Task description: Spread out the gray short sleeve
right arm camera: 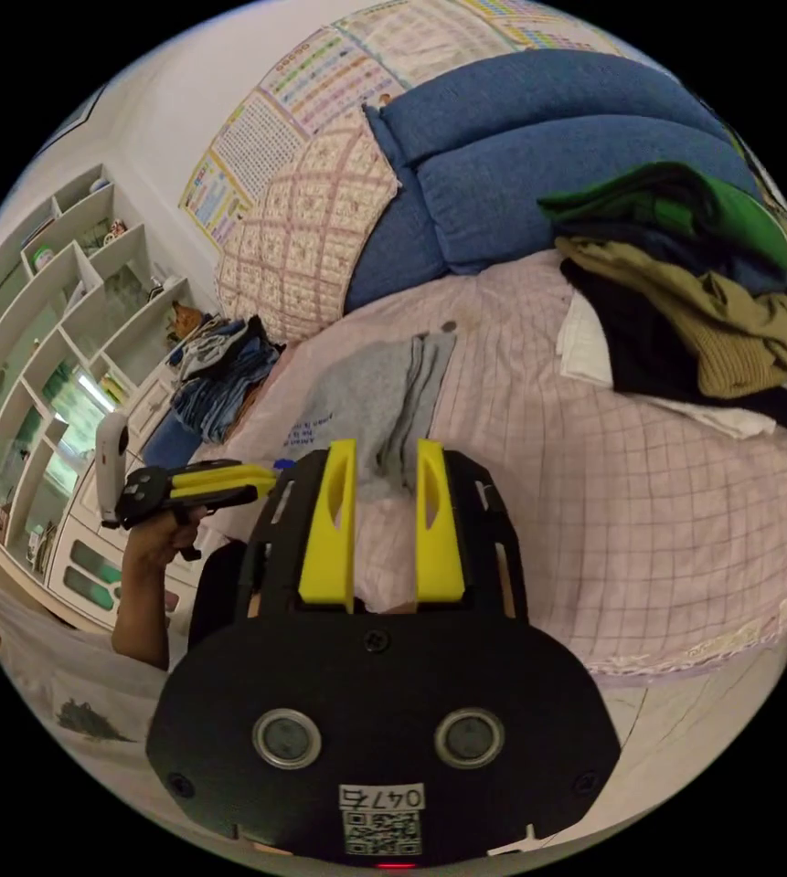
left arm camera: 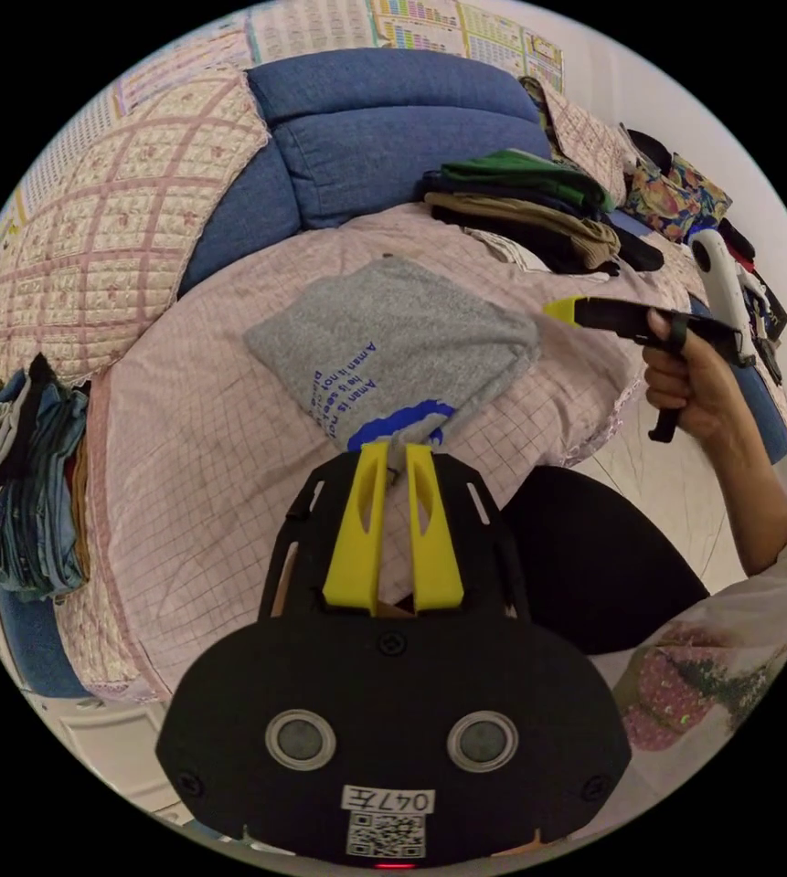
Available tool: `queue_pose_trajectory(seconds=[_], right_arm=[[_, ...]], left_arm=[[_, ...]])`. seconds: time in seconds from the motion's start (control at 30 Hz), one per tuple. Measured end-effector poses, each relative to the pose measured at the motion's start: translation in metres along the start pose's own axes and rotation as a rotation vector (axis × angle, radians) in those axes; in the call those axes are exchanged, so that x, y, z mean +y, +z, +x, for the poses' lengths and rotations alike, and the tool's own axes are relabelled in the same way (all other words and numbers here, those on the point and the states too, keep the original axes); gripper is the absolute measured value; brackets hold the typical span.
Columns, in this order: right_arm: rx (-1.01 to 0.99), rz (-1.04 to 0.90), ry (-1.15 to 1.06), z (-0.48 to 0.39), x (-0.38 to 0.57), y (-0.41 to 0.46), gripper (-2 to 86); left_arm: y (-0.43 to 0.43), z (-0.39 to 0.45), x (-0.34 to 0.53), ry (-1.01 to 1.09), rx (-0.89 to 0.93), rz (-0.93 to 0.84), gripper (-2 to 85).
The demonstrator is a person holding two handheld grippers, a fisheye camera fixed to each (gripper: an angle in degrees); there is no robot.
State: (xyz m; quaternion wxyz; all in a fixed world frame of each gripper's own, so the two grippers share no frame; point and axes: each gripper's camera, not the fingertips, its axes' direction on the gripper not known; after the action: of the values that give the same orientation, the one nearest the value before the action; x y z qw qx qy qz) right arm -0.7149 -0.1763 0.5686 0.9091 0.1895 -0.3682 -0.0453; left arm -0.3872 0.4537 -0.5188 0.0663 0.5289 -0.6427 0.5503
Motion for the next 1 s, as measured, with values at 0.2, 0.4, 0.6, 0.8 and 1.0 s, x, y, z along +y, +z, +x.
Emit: queue_pose_trajectory(seconds=[0.2,0.4,0.6,0.8,1.0], right_arm=[[-0.024,-0.103,-0.063,0.049,-0.056,0.062,8.8],[-0.002,-0.258,-0.002,0.108,-0.100,0.141,8.8],[-0.063,-0.281,0.072,0.155,-0.098,0.164,5.9],[-0.047,-0.191,-0.046,0.163,-0.083,0.136,0.9],[-0.006,0.006,-0.360,0.121,-0.043,0.035,0.2]], left_arm=[[0.018,-0.005,-0.015,0.043,-0.005,-0.038,8.0],[0.050,-0.004,-0.046,0.044,-0.032,-0.082,6.9],[0.074,-0.018,-0.061,0.021,0.001,-0.073,6.0],[0.082,-0.028,-0.064,-0.011,-0.005,-0.048,6.0],[0.078,-0.035,-0.070,-0.037,-0.031,-0.016,5.3]])
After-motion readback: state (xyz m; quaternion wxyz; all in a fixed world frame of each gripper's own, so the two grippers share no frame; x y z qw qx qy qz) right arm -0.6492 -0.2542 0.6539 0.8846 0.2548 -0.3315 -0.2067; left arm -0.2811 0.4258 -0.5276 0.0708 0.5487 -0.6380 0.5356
